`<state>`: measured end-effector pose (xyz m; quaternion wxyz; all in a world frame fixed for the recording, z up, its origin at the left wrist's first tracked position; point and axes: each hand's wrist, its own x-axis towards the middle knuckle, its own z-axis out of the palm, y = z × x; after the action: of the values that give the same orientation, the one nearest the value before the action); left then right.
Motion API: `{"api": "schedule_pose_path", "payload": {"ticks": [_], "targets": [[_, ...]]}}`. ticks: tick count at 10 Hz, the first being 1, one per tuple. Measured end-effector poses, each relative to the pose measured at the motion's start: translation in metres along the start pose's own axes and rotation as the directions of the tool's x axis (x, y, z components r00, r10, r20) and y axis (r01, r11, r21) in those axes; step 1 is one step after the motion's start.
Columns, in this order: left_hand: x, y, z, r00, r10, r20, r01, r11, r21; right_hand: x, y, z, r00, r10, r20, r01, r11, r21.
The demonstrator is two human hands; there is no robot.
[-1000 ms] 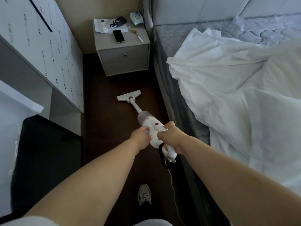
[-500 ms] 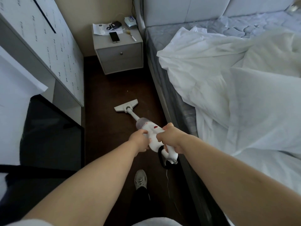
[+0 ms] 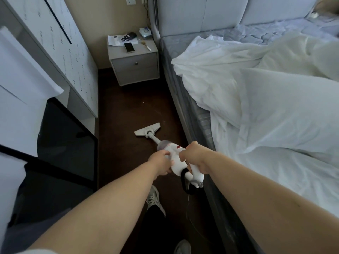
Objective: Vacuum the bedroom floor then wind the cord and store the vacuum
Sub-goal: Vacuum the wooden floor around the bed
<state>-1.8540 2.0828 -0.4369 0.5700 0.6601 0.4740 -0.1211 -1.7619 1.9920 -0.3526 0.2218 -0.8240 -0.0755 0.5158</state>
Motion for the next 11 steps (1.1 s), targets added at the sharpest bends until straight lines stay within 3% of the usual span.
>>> {"api": "schedule_pose_path", "payload": {"ticks": [4, 11], "targets": [[0.024, 0.003, -0.028, 1.0, -0.003, -0.029, 0.003, 1.0, 0.004, 0.013, -0.035, 0.012, 1.0, 0.006, 0.014, -0.005, 1.0, -0.008], [0.185, 0.056, -0.211, 0.999, 0.019, -0.032, -0.014, 0.99, 0.144, 0.131, -0.238, 0.05, 0.999, 0.013, -0.036, -0.007, 0.988, 0.156]]}}
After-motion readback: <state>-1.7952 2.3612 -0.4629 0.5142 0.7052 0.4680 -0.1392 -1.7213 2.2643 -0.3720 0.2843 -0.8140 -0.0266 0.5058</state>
